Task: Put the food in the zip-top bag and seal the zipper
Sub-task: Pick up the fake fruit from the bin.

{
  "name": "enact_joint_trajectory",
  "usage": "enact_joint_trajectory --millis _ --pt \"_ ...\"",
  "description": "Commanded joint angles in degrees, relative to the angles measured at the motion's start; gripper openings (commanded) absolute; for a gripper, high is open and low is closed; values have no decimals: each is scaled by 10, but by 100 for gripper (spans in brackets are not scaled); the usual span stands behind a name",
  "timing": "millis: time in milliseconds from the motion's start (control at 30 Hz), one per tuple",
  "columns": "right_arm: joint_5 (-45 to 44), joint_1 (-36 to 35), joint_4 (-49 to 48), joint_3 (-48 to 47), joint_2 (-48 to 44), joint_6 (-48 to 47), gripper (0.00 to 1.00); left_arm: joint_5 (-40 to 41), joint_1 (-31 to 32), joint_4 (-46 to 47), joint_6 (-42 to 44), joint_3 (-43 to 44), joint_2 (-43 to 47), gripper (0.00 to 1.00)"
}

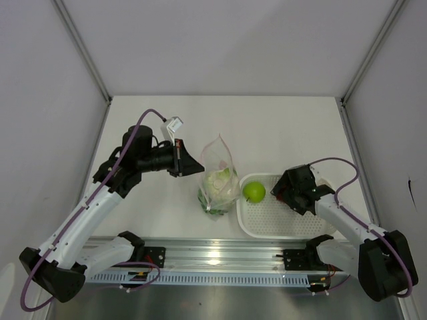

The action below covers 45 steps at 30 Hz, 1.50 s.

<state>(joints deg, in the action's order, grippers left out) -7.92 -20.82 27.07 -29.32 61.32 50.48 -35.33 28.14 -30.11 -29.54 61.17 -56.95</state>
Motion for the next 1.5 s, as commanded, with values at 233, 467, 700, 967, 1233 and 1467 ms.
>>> enact_joint_trajectory --millis 233,467,700,967,1233,1467 --pt "-33 -5 -1 2 -70 9 99 -14 -3 12 -5 -3 10 1" --pt "-53 8 19 -8 -60 6 100 -18 -3 14 -5 -3 10 1" --pt "-71 10 -28 13 -53 20 99 -14 -3 6 -1 0 13 1" --pt "-67 13 -62 9 -10 -1 95 -12 -3 -3 1 4 13 1" --pt "-55 13 -64 26 -27 -18 63 -15 -3 4 -3 -1 13 1" --pt "-61 2 2 1 -96 -31 34 -16 -3 7 -2 3 8 1"
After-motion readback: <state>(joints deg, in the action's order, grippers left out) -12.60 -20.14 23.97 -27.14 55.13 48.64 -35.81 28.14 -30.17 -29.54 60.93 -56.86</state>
